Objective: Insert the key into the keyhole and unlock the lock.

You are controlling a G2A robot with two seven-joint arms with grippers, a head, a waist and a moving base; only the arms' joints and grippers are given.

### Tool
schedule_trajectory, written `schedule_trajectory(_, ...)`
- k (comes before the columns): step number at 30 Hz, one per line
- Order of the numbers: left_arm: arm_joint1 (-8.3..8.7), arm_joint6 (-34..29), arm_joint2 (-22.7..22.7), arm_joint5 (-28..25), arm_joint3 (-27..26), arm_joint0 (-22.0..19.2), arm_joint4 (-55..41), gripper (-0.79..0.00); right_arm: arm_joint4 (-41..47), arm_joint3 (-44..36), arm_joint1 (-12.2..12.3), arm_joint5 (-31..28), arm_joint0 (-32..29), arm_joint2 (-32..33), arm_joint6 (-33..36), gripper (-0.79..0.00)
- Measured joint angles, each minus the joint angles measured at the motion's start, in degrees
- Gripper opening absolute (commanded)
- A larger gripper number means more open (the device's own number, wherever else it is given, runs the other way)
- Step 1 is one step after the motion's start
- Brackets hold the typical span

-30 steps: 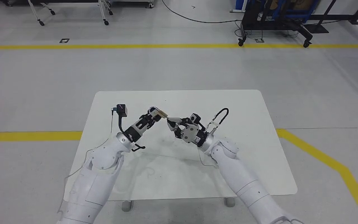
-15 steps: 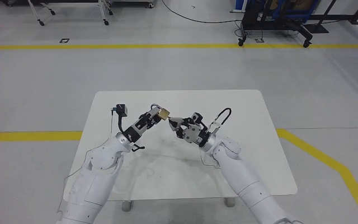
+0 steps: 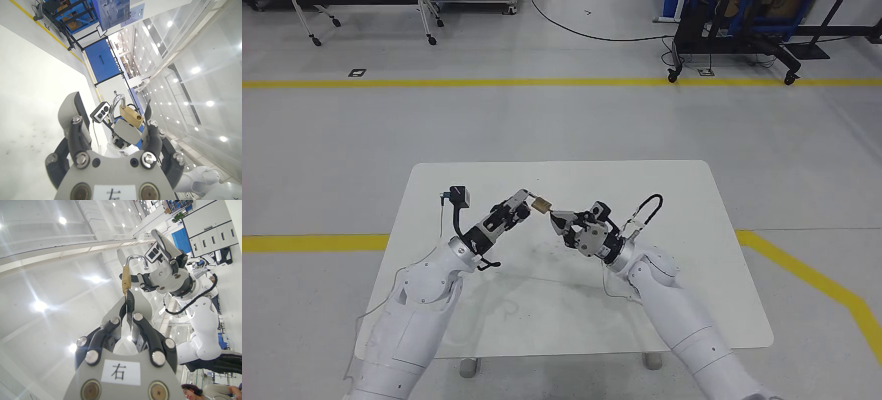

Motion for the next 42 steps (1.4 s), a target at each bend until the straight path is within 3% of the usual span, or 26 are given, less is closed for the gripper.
schedule_trajectory(2, 0.01, 0.03, -0.01, -0.04, -0.01, 0.03, 0.03, -0.416, -0.49, -0.35, 0.27, -0.04, -0.35, 0.75, 0.11, -0.785)
schedule_trajectory(4, 0.03, -0.04, -0.03, 0.11, 0.03, 0.03, 0.1, -0.339, -1.45, -0.85, 0.69, 0.32, -0.87, 1.78, 0.21, -0.785)
schedule_trajectory(7, 0.17, 0.32, -0.63, 0.57, 0.41, -0.3, 1.26, -0.031, -3.02, -2.04, 1.43, 1.4, -1.97, 3.65, -0.01, -0.785)
schedule_trajectory(8, 0.22, 0.65, -1.0, 0.72, 0.62, -0.42, 1.34, 0.0, -3.57, -2.56, 1.67, 1.71, -2.4, 4.3, -0.04, -0.785)
schedule_trajectory(18, 0.84, 2.81, -5.86, 1.33, 2.02, -1.0, -0.09, 0.0, -10.39, -4.32, 3.86, 7.37, -6.59, 8.15, -2.23, -0.785)
schedule_trajectory(35, 0.8, 2.67, -4.77, 1.59, 1.56, -0.84, 1.46, 0.0, -23.5, -2.41, 6.1, 18.39, -4.26, 5.64, -2.03, -0.785)
schedule_trajectory(36, 0.81, 2.67, -4.77, 1.55, 1.55, -0.83, 1.56, 0.0, -24.29, -2.06, 6.21, 19.01, -3.89, 5.18, -1.61, -0.708)
schedule_trajectory(37, 0.82, 2.68, -4.76, 1.53, 1.55, -0.83, 1.61, 0.0, -24.83, -1.82, 6.3, 19.53, -3.63, 4.86, -1.26, -0.557)
schedule_trajectory(40, 0.82, 2.74, -4.74, 1.51, 1.54, -0.82, 1.64, 0.0, -26.26, -1.43, 6.6, 20.64, -2.95, 4.22, -0.57, -0.446)
schedule_trajectory(42, 0.83, 2.82, -4.75, 1.52, 1.54, -0.82, 1.75, 0.0, -26.64, -1.63, 6.8, 20.82, -2.85, 4.17, -0.39, -0.413)
